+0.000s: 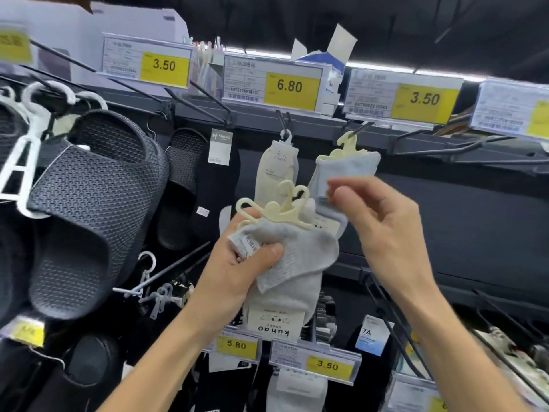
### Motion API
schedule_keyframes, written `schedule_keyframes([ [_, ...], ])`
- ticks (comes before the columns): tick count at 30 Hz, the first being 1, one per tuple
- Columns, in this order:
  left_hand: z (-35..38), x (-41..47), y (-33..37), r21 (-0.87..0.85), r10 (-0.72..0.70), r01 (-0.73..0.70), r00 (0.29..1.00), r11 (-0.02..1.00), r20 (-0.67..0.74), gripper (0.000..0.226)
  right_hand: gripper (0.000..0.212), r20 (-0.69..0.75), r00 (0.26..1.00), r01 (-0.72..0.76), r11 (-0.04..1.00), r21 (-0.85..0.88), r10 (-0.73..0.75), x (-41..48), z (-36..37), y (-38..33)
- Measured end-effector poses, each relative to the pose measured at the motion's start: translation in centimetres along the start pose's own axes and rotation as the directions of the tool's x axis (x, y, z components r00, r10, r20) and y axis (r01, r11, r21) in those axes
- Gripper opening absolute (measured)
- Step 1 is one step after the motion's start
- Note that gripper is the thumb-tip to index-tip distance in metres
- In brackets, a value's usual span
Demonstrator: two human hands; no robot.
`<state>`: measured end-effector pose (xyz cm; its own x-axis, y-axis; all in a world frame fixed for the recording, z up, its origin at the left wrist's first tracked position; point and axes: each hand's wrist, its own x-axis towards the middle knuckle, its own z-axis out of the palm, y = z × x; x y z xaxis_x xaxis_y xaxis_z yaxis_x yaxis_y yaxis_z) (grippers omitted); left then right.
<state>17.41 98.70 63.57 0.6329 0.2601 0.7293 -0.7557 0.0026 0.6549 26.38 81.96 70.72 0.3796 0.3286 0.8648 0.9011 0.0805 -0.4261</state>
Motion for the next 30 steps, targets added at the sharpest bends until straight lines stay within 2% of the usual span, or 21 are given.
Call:
schedule_keyframes([
  [2,0.6,0.1,0.0,0.001,0.008,-0.008,0.999,1.000,0.041,0.026,0.018,0.075,0.996,0.045,0.999,0.004,-0.045,-1.2,0.7,-1.2],
  [5,1.3,0.1,-0.1,-0.038,-0.020,0.022,0.999,0.999,0.049,0.028,0.008,0.028,0.996,0.080,0.997,-0.018,-0.079,-1.4,1.2,-1.5],
  [11,1.6,-0.1,-0.1,-0.102,-0.122,0.126,0.991,0.987,0.051,0.027,0.008,0.004,0.997,0.082,0.993,0.080,-0.082,-1.6,1.4,-0.8],
  [14,1.5,-0.2,0.0,-0.064,-0.137,0.140,0.989,0.988,0.057,0.028,0.017,0.066,0.994,0.087,0.992,0.087,-0.093,-1.1,1.5,-0.7],
  [18,1.1,0.0,0.8,0.053,-0.091,0.084,0.984,0.995,0.153,0.042,0.041,0.163,0.983,0.073,0.996,0.051,-0.080,-0.6,1.3,-0.5],
  [20,0.6,0.2,1.2,0.079,-0.100,0.086,0.976,0.993,0.191,0.047,0.046,0.185,0.981,0.043,0.996,0.079,-0.057,-0.3,1.2,-0.4],
  [22,0.2,0.4,1.6,0.114,-0.127,0.103,0.967,0.988,0.223,0.051,0.043,0.215,0.976,0.006,0.992,0.127,-0.033,0.0,1.1,-0.6],
  [25,-0.1,0.8,2.0,0.165,-0.157,0.119,0.957,0.979,0.242,0.056,0.026,0.217,0.976,-0.039,0.984,0.173,0.000,0.3,0.8,-0.8],
  [30,0.2,1.1,2.1,0.183,-0.097,0.055,0.969,0.982,0.228,0.053,0.015,0.192,0.981,-0.048,0.985,0.167,0.015,0.4,0.5,-1.2],
])
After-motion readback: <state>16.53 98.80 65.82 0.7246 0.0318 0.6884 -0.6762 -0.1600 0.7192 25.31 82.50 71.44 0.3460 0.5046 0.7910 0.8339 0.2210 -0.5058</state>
